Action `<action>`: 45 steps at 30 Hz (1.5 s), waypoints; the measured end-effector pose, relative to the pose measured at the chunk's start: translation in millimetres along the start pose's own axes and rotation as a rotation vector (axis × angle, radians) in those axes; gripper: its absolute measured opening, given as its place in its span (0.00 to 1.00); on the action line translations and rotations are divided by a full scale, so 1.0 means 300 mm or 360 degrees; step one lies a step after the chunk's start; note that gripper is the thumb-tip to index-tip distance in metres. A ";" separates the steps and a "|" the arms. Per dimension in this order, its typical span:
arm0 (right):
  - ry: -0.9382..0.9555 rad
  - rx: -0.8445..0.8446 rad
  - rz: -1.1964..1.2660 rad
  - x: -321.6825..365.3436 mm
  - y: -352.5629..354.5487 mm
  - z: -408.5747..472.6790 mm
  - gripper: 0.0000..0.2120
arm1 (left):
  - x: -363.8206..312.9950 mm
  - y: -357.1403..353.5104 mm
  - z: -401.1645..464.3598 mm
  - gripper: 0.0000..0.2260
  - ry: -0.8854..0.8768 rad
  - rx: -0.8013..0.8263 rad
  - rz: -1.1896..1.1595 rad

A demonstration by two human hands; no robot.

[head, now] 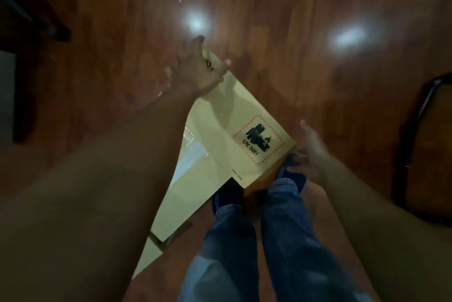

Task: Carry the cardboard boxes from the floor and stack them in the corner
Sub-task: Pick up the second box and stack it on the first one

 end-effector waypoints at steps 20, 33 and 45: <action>0.1136 -0.0035 -0.0525 -0.107 0.233 -1.518 0.36 | 0.126 0.935 -1.295 0.30 -0.0129 0.0031 -0.0918; 0.1526 0.0695 -0.1441 -0.357 0.326 -1.894 0.26 | 0.310 0.726 -2.293 0.40 0.0549 -0.0219 -0.1116; 0.1677 0.1039 -0.2173 -1.076 -0.090 -2.103 0.32 | 0.857 0.533 -2.871 0.38 0.1213 -0.0537 -0.1360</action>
Point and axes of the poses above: each hand's wrist, its own z-axis towards the middle knuckle, its own y-axis out of the back of the hand, x = y × z, the point moved 2 cm from there along z, towards the middle knuckle, and after that the axes turned 15 degrees about z, right-handed, at the moved point
